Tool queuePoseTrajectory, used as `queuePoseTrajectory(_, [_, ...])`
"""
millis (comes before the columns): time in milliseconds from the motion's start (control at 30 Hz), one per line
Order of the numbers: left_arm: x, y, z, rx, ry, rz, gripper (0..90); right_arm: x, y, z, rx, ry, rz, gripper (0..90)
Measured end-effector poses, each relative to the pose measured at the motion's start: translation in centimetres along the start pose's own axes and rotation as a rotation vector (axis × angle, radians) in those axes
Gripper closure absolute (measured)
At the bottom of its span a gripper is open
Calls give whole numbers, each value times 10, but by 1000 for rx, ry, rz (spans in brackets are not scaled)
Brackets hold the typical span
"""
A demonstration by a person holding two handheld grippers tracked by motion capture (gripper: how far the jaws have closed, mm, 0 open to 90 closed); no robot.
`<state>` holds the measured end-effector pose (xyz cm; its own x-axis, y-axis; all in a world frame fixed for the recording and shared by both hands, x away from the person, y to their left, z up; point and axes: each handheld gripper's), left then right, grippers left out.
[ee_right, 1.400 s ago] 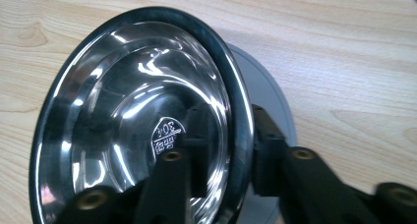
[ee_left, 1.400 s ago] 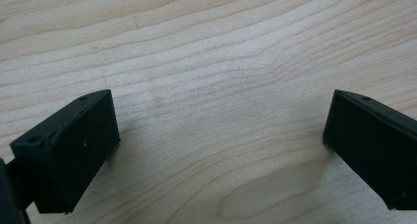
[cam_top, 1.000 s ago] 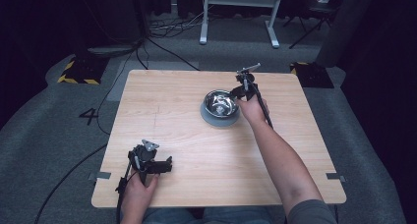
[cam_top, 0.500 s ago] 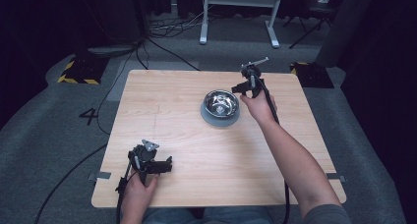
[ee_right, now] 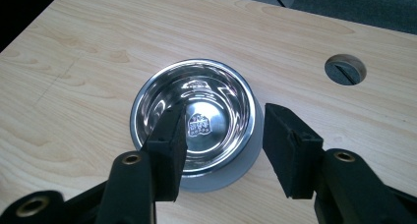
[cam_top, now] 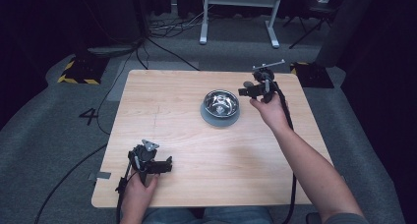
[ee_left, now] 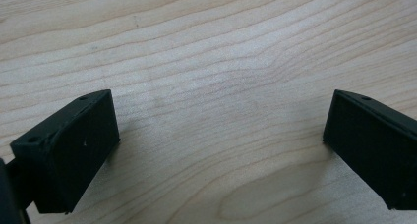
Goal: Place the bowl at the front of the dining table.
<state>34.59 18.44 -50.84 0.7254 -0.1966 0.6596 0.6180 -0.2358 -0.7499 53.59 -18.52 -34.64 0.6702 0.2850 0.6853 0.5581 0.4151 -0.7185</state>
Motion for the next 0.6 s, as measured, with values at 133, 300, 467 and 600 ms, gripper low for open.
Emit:
queuePoseTrajectory(133, [0, 0, 0, 0, 0, 0, 4, -9, -13, -4, 6, -5, -15, 507])
queuePoseTrajectory(300, [0, 0, 0, 0, 1, 2, 4, -24, -26, -8, 11, -15, -19, 503])
queuePoseTrajectory(467, [1, 1, 0, -2, 5, 2, 4, -39, -37, -11, 1, -23, -27, 496])
queuePoseTrajectory(600, [1, 1, 1, -5, 9, 0, 4, -48, -47, -14, -6, -26, -35, 486])
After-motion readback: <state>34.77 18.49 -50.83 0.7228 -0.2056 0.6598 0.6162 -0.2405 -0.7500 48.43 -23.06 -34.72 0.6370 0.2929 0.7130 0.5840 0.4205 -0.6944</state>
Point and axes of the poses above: each handheld gripper's, and its own axes: y roughly forward along the jaws, x roughly out of its top, z roughly to its left, and after that the axes turned 1 degree about -x, right-handed
